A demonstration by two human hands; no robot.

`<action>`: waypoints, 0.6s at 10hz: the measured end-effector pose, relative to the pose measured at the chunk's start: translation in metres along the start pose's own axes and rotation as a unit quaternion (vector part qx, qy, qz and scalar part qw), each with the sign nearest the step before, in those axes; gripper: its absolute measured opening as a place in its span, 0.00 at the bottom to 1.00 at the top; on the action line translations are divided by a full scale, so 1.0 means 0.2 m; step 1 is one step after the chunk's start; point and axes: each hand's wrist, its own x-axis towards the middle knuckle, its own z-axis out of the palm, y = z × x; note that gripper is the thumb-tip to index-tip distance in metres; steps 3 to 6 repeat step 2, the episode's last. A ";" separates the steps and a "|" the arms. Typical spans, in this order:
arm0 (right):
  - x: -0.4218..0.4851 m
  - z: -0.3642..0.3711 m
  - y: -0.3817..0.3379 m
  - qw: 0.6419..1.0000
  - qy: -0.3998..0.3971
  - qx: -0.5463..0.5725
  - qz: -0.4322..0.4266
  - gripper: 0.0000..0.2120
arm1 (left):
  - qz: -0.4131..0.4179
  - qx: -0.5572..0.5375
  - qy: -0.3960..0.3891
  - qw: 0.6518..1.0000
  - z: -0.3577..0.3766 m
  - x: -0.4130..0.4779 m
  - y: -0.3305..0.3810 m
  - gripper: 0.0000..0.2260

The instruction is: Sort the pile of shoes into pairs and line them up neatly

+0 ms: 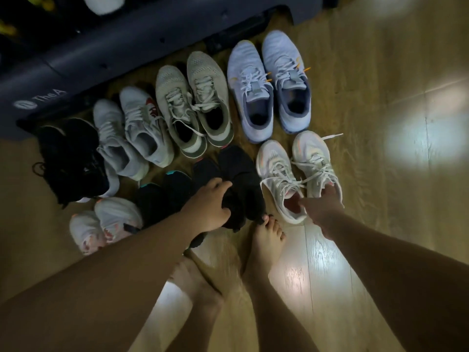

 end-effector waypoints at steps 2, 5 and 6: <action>-0.71 -0.29 -0.41 0.994 -0.046 -0.073 -0.072 0.42 | -0.175 -0.263 0.167 0.934 -0.42 -0.73 0.08 0.26; -0.71 -0.29 -0.41 0.994 -0.046 -0.073 -0.072 0.42 | -0.175 -0.263 0.167 0.934 -0.42 -0.73 0.08 0.26; -0.71 -0.29 -0.41 0.994 -0.046 -0.073 -0.072 0.42 | -0.175 -0.263 0.167 0.934 -0.42 -0.73 0.08 0.26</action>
